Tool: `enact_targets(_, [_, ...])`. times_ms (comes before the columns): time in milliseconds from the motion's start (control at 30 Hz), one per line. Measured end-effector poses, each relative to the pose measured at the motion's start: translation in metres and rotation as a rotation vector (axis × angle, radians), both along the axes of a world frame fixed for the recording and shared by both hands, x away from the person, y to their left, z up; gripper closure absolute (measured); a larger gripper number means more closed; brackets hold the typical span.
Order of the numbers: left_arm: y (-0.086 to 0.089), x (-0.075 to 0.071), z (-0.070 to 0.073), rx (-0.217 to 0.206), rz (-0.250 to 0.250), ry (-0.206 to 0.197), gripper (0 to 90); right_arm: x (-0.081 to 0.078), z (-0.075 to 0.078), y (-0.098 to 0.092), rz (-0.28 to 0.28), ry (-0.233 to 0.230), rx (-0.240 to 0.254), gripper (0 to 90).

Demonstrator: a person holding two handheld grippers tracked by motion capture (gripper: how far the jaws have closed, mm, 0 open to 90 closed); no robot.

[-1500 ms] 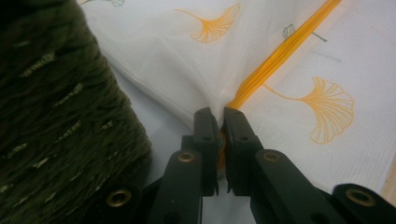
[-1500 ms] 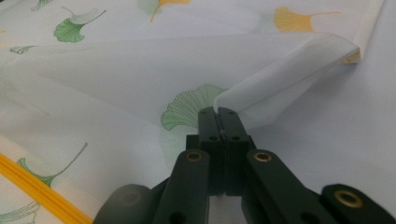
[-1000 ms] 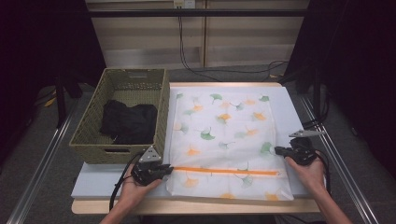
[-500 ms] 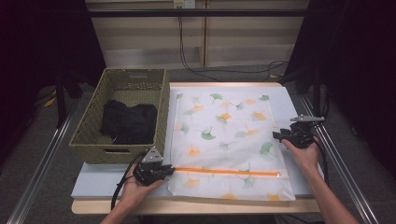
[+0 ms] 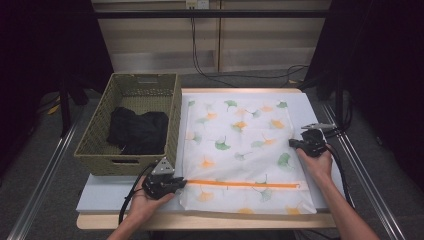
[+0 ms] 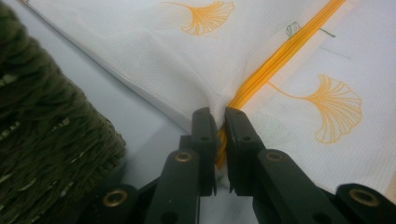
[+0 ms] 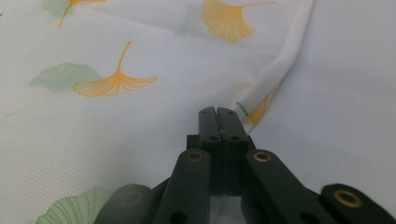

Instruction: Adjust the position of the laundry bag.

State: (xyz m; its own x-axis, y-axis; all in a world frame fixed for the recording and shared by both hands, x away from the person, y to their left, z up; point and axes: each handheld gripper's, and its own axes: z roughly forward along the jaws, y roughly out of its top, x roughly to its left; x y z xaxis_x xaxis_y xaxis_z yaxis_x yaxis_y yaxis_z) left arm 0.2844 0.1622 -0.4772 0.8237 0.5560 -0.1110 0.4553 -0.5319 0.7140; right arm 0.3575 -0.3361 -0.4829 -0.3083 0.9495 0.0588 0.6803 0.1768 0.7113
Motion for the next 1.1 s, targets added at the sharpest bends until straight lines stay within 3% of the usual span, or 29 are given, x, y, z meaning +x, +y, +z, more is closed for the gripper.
enact_targets(400, [0.02, -0.001, 0.003, 0.019, 0.035, -0.004, 82.8, 0.016, 0.002, 0.034, 0.052, -0.001, -0.024, 90.0])
enact_targets(600, [0.025, 0.001, -0.001, 0.002, 0.054, 0.005, 82.1, 0.024, 0.005, 0.048, 0.07, -0.005, -0.033, 90.0])
enact_targets(667, [0.023, 0.003, -0.002, -0.014, 0.053, 0.006, 81.9, 0.024, 0.007, 0.048, 0.071, -0.012, -0.039, 90.0])
enact_targets(800, [0.019, 0.004, -0.002, -0.004, 0.057, -0.001, 81.8, 0.021, 0.011, 0.041, 0.054, -0.024, -0.062, 90.0])
enact_targets(833, [0.018, 0.004, -0.003, -0.012, 0.06, -0.004, 81.8, 0.02, 0.012, 0.039, 0.04, -0.019, -0.085, 90.0])
enact_targets(933, [0.018, 0.004, -0.003, -0.018, 0.062, -0.005, 80.9, 0.02, 0.014, 0.031, 0.031, -0.021, -0.065, 90.0])
enact_targets(1100, [0.017, 0.004, -0.004, -0.032, 0.066, -0.006, 74.5, 0.018, 0.015, 0.028, 0.017, -0.023, -0.073, 90.0])
